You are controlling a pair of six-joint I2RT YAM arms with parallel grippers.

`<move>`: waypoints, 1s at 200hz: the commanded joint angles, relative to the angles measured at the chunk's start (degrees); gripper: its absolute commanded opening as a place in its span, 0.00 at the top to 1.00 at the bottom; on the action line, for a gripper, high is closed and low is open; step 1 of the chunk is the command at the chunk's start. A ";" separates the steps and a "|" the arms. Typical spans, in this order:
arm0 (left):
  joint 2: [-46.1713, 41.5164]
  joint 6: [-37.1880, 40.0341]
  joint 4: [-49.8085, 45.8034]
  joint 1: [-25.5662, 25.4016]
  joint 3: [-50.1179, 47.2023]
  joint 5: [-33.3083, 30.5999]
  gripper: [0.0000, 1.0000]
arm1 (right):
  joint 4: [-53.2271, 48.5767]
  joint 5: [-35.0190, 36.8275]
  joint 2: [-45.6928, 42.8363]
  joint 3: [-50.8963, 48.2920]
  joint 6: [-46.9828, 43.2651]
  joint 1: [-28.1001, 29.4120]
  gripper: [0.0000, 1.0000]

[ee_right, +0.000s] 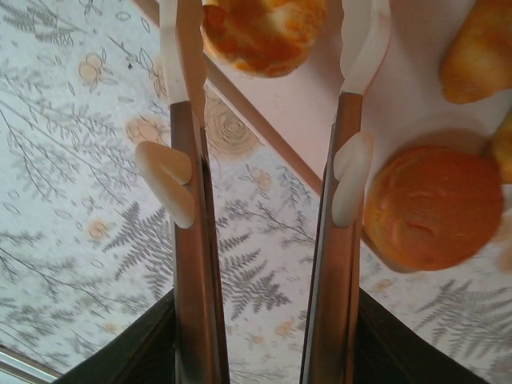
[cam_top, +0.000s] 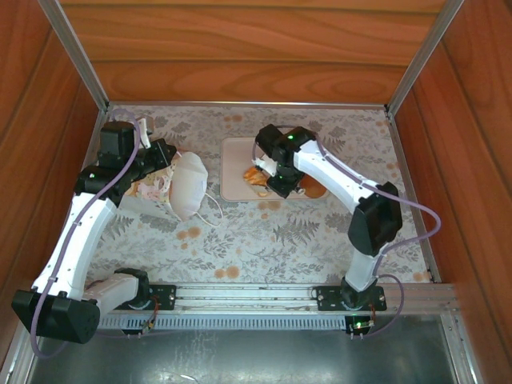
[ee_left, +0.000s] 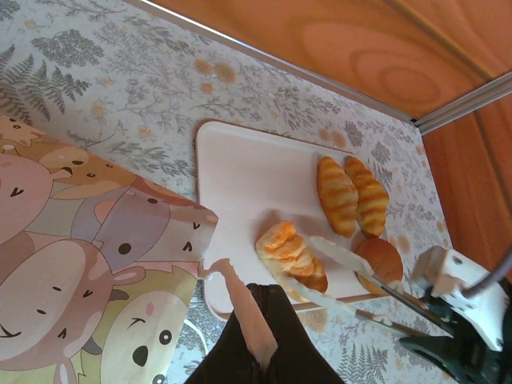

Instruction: Take the fake bread out of the paper bag

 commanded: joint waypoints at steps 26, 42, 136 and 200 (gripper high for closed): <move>-1.49 -0.40 0.31 -0.31 0.10 -0.37 1.00 | 0.88 4.32 -4.07 -5.12 -10.32 -0.08 0.52; -1.77 -0.35 0.31 -0.32 -0.06 -0.65 1.00 | 0.96 3.96 -4.29 -5.25 -10.23 -0.10 0.52; -1.69 -0.18 0.31 -0.35 -0.39 -0.33 1.00 | -4.12 7.91 -6.45 -3.88 -5.06 -2.32 0.54; -1.49 -0.39 0.31 -0.35 -0.25 -0.33 1.00 | 2.81 -10.96 -8.00 2.80 4.00 -1.56 0.53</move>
